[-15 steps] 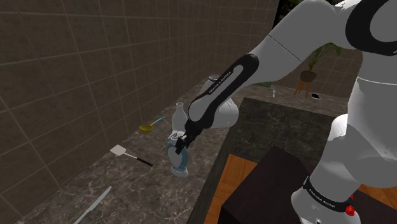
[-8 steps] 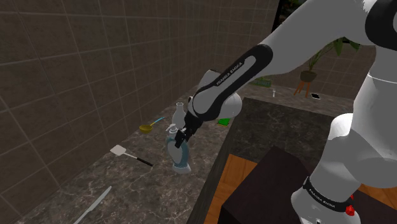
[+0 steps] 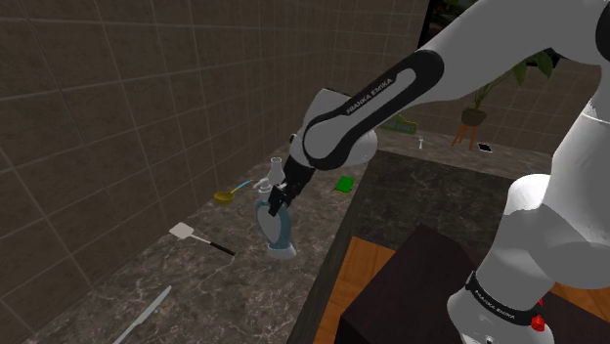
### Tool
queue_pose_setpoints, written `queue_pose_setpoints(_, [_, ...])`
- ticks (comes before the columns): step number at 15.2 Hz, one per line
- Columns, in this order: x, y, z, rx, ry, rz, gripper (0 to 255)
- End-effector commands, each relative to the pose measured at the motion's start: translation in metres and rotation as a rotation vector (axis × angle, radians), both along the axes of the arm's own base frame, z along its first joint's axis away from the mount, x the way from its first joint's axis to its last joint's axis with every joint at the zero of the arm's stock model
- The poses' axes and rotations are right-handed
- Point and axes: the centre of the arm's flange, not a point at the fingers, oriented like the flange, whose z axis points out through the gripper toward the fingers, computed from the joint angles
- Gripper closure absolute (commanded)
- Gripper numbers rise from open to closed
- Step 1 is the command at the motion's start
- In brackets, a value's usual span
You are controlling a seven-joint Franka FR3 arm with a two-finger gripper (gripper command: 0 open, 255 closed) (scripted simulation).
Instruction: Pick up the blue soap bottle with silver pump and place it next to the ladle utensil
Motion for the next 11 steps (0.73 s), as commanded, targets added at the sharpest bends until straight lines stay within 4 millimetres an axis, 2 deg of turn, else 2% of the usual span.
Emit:
queue_pose_setpoints(1, [0.000,-0.001,0.012,0.000,0.000,0.000,255])
queue_pose_setpoints(11, [0.000,-0.001,0.065,0.000,0.000,0.000,255])
